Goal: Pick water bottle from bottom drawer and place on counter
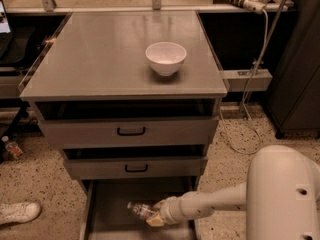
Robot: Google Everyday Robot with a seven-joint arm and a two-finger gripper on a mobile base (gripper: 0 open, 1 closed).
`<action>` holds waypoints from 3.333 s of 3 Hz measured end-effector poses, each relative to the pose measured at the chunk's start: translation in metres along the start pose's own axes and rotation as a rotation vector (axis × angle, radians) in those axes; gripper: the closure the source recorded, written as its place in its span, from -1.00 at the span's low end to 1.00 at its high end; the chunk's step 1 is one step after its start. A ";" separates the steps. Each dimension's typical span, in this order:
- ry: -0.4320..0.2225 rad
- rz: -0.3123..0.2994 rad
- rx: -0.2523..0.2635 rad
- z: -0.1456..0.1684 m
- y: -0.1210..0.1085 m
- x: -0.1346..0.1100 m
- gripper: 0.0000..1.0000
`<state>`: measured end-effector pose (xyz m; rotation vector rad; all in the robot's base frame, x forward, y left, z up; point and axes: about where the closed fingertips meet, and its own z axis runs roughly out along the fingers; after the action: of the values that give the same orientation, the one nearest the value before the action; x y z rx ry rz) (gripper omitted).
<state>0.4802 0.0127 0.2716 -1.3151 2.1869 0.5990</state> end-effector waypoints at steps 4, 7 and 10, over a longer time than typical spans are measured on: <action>-0.032 0.006 -0.024 -0.056 0.011 -0.037 1.00; -0.027 -0.116 0.063 -0.160 0.048 -0.101 1.00; -0.003 -0.108 0.049 -0.192 0.059 -0.122 1.00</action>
Offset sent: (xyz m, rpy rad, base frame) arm 0.0112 -0.0018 -0.0010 0.0482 0.0286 0.0028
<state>0.4376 0.0035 0.5029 -1.3952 2.0998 0.5021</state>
